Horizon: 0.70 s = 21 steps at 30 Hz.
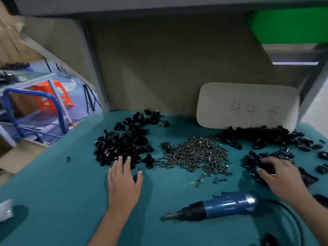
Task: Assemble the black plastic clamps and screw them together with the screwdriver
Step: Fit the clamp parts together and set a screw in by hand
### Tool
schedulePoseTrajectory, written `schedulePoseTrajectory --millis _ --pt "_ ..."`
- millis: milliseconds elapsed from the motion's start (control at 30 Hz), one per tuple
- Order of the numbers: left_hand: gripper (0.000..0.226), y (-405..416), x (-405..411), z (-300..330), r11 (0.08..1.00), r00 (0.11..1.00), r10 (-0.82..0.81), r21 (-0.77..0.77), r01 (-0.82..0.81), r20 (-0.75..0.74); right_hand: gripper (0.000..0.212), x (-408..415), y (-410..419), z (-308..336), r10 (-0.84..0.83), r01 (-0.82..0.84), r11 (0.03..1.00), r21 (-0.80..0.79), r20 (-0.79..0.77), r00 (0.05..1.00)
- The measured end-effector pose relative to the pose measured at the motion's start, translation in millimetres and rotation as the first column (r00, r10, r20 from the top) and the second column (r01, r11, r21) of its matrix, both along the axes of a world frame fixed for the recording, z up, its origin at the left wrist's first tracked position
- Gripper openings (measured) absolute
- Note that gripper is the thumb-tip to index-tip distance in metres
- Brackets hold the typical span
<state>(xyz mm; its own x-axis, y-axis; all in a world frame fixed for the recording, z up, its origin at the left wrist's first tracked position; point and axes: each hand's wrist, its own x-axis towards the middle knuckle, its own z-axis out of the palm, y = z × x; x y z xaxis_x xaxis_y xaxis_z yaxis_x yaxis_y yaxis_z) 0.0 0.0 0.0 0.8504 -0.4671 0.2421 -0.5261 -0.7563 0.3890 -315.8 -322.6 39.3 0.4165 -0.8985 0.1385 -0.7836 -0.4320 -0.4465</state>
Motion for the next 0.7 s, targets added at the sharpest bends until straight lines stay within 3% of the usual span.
schedulePoseTrajectory --millis 100,200,300,500,567,633,700 --pt "0.061 -1 3 -3 0.999 1.0 -0.007 -0.04 0.008 0.021 0.058 12 -12 -6 -0.014 0.019 1.0 0.017 -0.234 0.972" --pt "0.05 -1 7 -4 0.997 0.999 -0.026 -0.078 0.029 0.035 0.052 23 -11 -11 -0.035 0.021 0.999 -0.042 -0.382 0.924" --pt "0.04 1 9 -1 0.988 1.0 -0.01 -0.156 0.011 0.011 0.039 26 -13 -15 -0.04 0.011 0.997 -0.079 -0.369 0.929" --pt "0.05 6 7 2 0.925 0.985 -0.039 -0.379 -0.027 -0.166 0.03 33 -5 -22 -0.077 0.003 0.988 -0.151 -0.481 0.873" --pt "0.048 6 7 1 0.886 0.982 -0.065 -0.463 -0.024 -0.175 0.029 36 -6 -15 -0.102 0.03 0.982 -0.187 -0.384 0.918" --pt "0.045 6 6 1 0.849 0.981 -0.077 -0.528 -0.031 -0.181 0.028 41 2 -1 -0.1 0.085 0.985 -0.152 -0.091 0.991" --pt "0.039 7 7 2 0.808 0.977 -0.079 -0.587 -0.054 -0.199 0.029 48 34 24 -0.078 0.092 0.992 -0.088 0.156 0.985"
